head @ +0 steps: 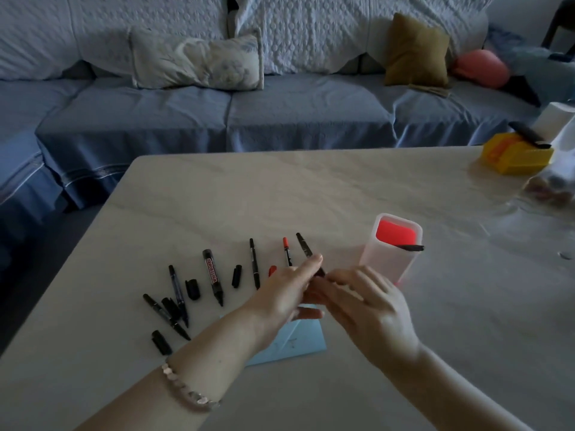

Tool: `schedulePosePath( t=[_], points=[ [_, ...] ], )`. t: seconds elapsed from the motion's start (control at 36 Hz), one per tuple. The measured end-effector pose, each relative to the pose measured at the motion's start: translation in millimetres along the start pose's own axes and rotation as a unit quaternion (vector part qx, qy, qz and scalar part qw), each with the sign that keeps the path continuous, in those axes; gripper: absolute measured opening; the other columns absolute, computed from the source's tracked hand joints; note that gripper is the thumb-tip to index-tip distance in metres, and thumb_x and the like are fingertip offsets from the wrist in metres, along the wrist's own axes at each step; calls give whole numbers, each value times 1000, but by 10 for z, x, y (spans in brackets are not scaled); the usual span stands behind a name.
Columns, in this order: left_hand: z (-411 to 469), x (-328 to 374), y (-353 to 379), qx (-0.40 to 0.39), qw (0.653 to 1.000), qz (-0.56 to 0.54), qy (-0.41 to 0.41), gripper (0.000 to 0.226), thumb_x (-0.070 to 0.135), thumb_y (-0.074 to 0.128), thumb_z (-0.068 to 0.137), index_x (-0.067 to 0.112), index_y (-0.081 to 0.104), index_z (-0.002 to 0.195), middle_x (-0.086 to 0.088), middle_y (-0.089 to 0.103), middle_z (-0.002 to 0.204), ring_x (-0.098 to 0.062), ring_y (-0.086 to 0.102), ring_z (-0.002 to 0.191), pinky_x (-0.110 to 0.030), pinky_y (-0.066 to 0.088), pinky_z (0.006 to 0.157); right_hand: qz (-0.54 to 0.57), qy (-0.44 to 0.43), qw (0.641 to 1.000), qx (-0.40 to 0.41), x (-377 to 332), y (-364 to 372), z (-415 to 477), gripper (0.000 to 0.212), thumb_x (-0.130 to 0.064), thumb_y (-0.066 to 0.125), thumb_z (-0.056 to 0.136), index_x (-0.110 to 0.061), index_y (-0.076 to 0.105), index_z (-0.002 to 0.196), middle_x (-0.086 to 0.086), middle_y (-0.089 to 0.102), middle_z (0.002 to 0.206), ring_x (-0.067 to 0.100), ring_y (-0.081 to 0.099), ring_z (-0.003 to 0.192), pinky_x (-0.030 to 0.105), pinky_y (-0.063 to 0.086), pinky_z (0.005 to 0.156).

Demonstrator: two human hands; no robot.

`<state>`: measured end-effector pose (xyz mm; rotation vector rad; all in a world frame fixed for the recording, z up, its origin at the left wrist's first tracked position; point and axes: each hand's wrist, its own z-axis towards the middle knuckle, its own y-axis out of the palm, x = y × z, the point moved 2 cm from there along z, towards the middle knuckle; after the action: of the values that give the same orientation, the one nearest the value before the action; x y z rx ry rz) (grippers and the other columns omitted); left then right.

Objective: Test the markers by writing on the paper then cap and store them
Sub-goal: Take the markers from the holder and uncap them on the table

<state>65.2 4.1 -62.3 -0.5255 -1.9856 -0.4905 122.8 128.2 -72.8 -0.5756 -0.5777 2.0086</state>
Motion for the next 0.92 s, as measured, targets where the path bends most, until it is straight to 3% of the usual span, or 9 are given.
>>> schedulePosePath(
  t=[0.11,0.19,0.31,0.39,0.53,0.61,0.75,0.86,0.92],
  points=[
    [-79,-48,-82,51,997,-57,-8,25,23,44,97,12,58,80,4,63,60,-7,61,58,-24,50,60,49,-16,998,-39,-158,231,-106,12,-22,66,84,-17,73,92,-6,62,101,15,59,81,29,48,63],
    [-81,-115,-240,129,992,2,17,26,18,41,99,10,54,79,-2,56,65,-11,57,57,-27,53,60,139,91,983,-76,-216,306,-71,24,-35,69,78,-21,67,97,-9,64,87,6,55,77,18,45,68],
    [-177,-186,-396,147,952,256,81,25,29,39,99,13,54,88,5,39,57,-9,37,47,-26,36,51,311,422,845,-105,-253,432,51,9,-29,60,86,-34,53,89,-9,48,55,3,43,51,15,36,53],
    [-295,-254,-394,139,909,374,118,32,37,35,99,14,55,89,6,38,51,-5,36,37,-17,25,42,410,485,760,-139,-351,562,150,24,-21,47,94,-13,49,72,-8,40,43,7,34,42,18,30,45],
    [-396,-320,-469,163,905,360,157,33,42,34,98,22,59,88,7,42,48,-8,34,38,-17,27,43,503,529,672,-125,-538,655,228,23,-13,39,98,-8,40,75,-12,32,41,3,28,35,12,24,36],
    [-429,-316,-496,141,928,311,147,32,44,37,96,29,59,78,9,36,43,-7,29,40,-21,27,45,533,523,651,-135,-567,663,253,22,-12,38,98,-9,39,76,-10,31,44,3,26,36,12,22,37],
    [-376,-270,-506,98,958,246,110,42,47,38,94,21,50,63,8,29,46,-10,24,42,-26,23,45,529,500,671,-145,-510,616,286,27,-11,37,98,-8,41,71,-9,33,43,4,27,37,13,22,38],
    [-278,-279,-617,110,973,200,-4,50,54,31,93,17,36,60,6,28,44,-10,22,36,-15,20,37,522,557,645,-22,-151,546,341,31,-14,36,98,-11,41,68,-9,31,40,3,26,33,13,20,34],
    [-243,-331,-694,97,981,160,-60,40,41,32,96,18,29,64,3,24,53,-10,18,41,-16,17,40,480,595,643,-36,119,503,360,31,-17,38,98,-12,43,68,-3,31,47,5,27,34,14,21,35]
  ],
)
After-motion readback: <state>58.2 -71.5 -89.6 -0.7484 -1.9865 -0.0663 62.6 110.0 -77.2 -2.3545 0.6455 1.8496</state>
